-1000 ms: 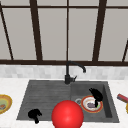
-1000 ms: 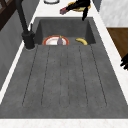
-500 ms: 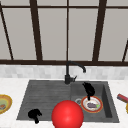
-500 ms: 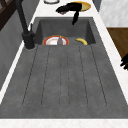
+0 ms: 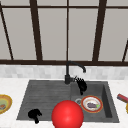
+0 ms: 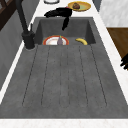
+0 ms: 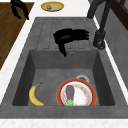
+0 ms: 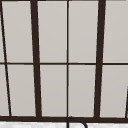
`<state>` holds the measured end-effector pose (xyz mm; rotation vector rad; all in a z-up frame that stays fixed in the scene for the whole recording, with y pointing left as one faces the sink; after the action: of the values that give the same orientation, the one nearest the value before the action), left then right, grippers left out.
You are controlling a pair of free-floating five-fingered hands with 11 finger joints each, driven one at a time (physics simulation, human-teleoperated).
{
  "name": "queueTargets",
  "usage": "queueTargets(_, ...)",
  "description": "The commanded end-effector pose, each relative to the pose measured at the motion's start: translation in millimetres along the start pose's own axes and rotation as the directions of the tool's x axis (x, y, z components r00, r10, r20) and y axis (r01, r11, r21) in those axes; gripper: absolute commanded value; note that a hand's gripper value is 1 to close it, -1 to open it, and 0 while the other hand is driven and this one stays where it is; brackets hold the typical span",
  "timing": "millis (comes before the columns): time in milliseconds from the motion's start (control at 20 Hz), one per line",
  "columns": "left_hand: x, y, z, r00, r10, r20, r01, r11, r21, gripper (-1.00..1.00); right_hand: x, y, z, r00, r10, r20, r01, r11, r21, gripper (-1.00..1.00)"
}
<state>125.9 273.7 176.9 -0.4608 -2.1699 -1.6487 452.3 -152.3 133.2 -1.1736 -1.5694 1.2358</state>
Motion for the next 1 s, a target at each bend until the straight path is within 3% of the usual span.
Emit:
queueTargets(0,0.0,0.0,0.0,1.0000,0.000,0.000,0.000,1.0000,0.000,0.00,9.3,18.7,-31.3,0.999,0.048,0.010,-0.048,0.999,-0.006,-1.00)
queueTargets(200,0.0,0.0,0.0,1.0000,0.000,0.000,0.000,1.0000,0.000,0.00,0.1,33.1,-58.4,0.997,0.050,0.060,-0.050,0.999,0.005,-1.00)
queueTargets(500,0.0,0.0,0.0,1.0000,0.000,0.000,0.000,1.0000,0.000,0.00,-2.5,43.0,-105.3,0.998,-0.006,0.057,0.003,0.998,0.063,-1.00)
queueTargets(750,0.0,0.0,0.0,1.0000,0.000,0.000,0.000,1.0000,0.000,0.00,-9.9,49.9,-140.9,0.999,-0.004,0.047,0.002,0.998,0.055,-1.00)
queueTargets(950,0.0,0.0,0.0,1.0000,0.000,0.000,0.000,1.0000,0.000,0.00,-17.4,55.8,-170.3,0.998,-0.017,0.053,0.012,0.995,0.095,-1.00)
